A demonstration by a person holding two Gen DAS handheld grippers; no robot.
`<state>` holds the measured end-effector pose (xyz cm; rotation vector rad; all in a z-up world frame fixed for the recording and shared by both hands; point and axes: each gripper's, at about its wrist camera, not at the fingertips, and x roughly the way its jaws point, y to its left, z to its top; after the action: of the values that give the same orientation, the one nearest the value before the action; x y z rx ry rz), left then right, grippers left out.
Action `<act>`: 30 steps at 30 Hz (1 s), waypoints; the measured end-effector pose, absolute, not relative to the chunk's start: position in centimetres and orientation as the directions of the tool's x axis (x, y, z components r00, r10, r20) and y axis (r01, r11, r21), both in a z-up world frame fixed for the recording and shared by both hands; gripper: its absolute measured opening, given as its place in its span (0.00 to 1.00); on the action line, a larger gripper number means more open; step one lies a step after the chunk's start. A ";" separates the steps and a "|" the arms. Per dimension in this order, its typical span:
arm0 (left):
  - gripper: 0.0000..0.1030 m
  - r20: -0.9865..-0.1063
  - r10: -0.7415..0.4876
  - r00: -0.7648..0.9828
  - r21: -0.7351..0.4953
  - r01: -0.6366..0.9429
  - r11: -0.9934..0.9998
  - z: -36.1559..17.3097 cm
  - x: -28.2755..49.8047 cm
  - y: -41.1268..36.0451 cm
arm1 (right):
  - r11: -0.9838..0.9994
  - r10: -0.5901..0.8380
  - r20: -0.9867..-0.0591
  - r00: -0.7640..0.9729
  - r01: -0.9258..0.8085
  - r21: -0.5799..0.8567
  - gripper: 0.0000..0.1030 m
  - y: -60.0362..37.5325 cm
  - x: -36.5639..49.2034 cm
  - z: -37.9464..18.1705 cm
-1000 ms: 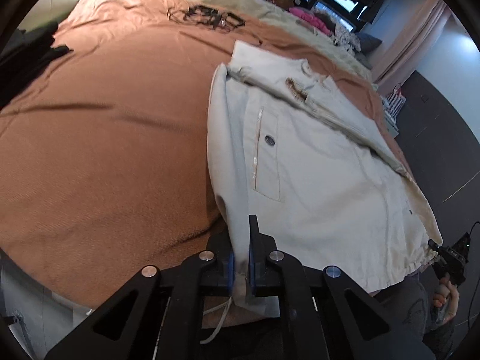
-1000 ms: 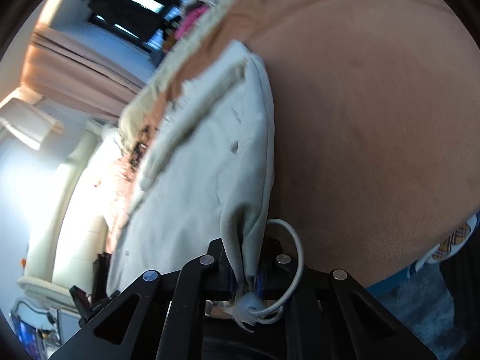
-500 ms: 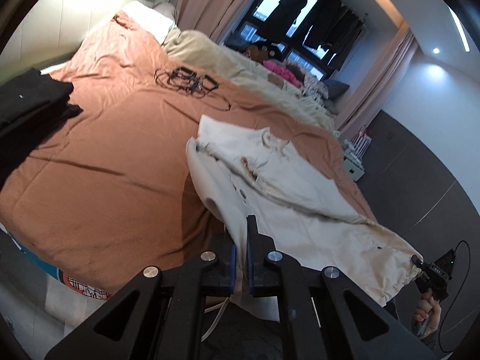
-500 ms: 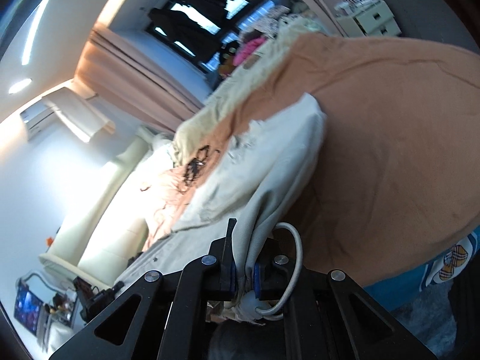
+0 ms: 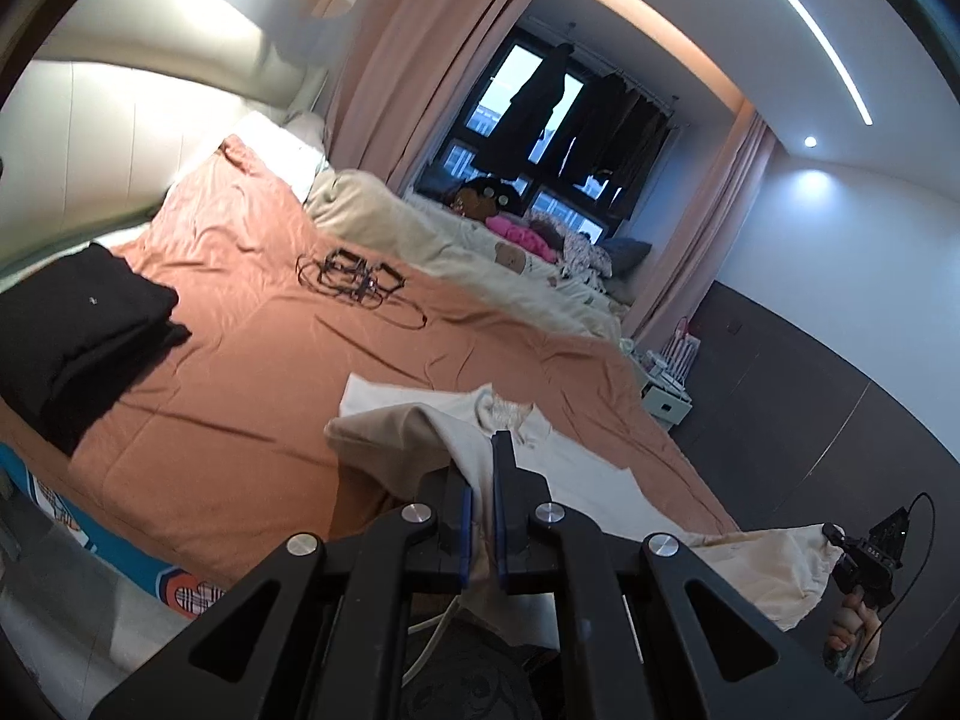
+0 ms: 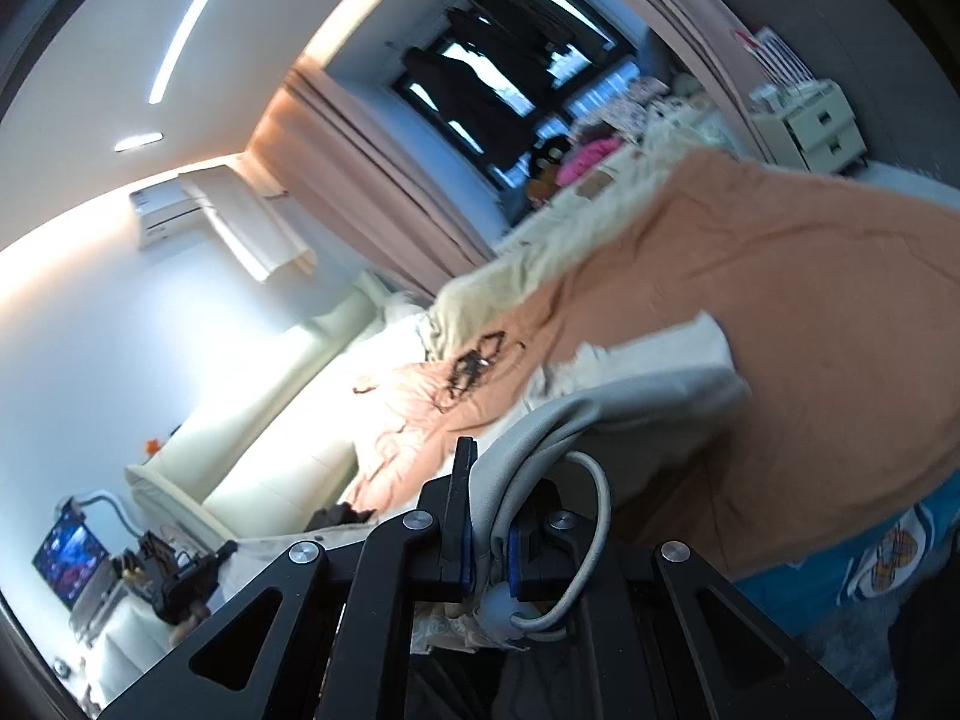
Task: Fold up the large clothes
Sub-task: 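Lift the hem with both tools and carry it toward the collar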
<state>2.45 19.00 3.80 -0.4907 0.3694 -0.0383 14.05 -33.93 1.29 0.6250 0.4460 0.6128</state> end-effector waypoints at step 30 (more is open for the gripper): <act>0.08 -0.505 -0.018 0.863 -0.308 -0.161 0.938 3.6 31.3 20.2 | 0.794 0.477 -0.365 0.800 -0.214 0.569 0.08 -31.7 37.0 2.3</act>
<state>31.27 20.18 3.62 -0.3503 0.5267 0.0766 37.02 -31.74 2.26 0.5337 0.5224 0.3898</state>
